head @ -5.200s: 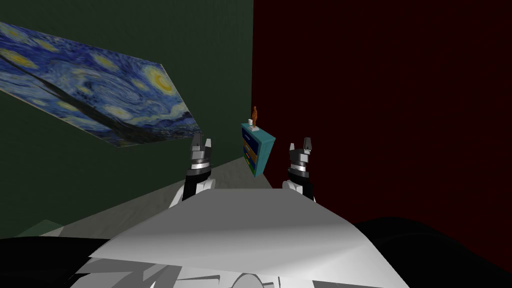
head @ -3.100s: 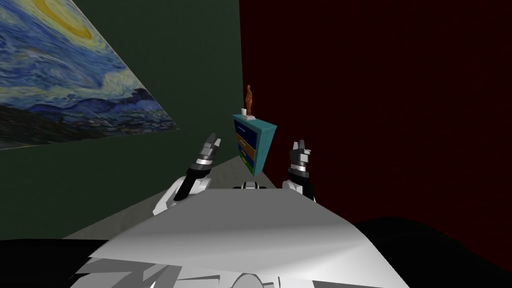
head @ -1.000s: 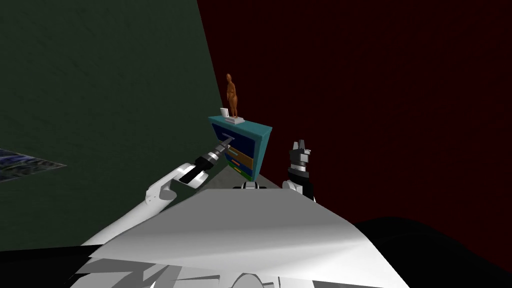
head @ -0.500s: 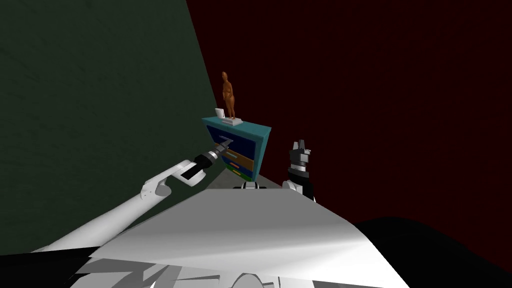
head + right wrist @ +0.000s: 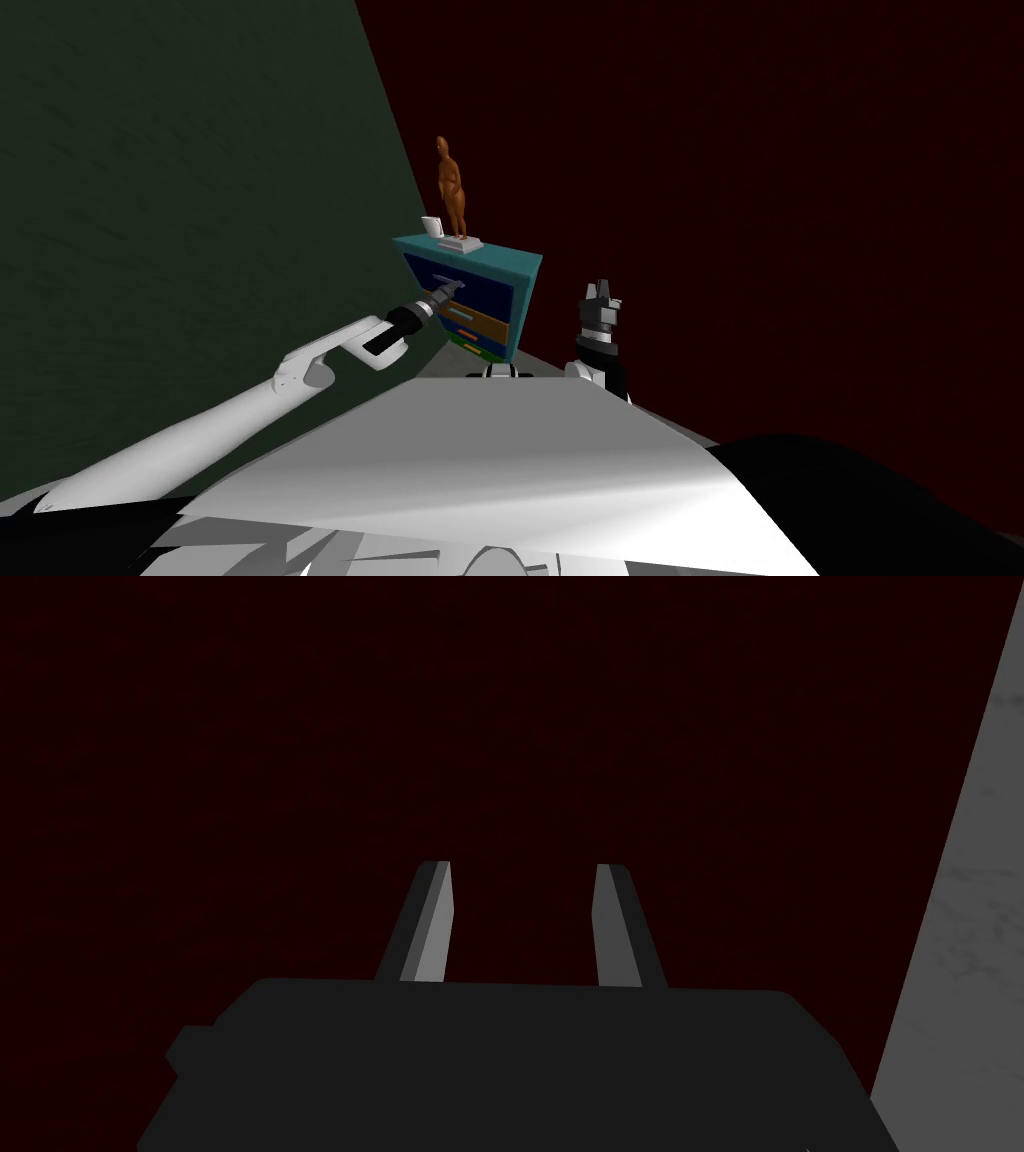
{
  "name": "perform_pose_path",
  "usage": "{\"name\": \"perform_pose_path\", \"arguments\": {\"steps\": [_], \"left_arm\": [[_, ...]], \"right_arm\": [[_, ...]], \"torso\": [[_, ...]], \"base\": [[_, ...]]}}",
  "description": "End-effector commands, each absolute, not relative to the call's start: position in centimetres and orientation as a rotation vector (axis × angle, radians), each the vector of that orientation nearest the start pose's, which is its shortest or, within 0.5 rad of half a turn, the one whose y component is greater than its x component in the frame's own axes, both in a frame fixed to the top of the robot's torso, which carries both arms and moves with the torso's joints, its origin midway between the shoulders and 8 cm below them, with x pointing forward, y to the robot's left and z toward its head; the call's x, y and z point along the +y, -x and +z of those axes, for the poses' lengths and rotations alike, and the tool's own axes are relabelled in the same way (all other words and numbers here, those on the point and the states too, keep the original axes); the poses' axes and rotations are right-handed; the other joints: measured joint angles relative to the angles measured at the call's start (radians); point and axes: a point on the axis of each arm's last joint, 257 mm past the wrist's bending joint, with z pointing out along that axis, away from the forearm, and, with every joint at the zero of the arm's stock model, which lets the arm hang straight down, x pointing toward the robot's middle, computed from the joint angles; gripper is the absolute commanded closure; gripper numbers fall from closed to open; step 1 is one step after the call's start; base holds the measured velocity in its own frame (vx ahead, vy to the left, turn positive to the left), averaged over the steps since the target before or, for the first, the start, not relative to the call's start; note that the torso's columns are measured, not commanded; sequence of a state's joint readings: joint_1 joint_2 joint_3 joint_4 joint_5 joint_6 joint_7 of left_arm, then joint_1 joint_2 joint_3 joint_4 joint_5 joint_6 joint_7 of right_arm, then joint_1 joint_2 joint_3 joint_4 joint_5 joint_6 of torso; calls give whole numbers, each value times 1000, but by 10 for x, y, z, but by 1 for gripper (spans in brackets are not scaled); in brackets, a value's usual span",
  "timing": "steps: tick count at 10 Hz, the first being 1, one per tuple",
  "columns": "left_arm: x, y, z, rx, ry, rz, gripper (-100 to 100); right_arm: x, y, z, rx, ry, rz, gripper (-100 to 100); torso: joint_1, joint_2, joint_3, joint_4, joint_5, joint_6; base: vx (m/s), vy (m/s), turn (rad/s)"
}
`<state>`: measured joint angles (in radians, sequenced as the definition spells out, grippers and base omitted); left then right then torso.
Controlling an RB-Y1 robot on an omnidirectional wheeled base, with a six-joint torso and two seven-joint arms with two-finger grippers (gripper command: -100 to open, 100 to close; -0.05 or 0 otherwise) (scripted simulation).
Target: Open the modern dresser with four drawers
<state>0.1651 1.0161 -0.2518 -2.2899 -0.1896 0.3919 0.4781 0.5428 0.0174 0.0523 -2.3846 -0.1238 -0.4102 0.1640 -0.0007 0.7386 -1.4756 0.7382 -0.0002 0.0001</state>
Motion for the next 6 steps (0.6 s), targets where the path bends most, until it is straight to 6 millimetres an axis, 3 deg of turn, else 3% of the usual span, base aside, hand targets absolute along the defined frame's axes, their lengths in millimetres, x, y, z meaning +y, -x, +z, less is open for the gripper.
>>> {"name": "perform_pose_path", "arguments": {"steps": [1,2,6], "left_arm": [[233,-453,-105,1689,562,-942,-100],[232,-453,-105,1689,562,-942,100],[220,-442,-101,1702,538,-967,100]], "right_arm": [[-280,-335,39,590,-711,1265,0],[-280,-335,40,590,-711,1265,0],[-280,-335,40,590,-711,1265,0]], "torso": [[-1,0,0,0,0,0],[-1,0,0,0,0,0],[3,5,3,2,1,0]], "base": [[3,5,5],[0,0,0],[-161,90,78]]}}
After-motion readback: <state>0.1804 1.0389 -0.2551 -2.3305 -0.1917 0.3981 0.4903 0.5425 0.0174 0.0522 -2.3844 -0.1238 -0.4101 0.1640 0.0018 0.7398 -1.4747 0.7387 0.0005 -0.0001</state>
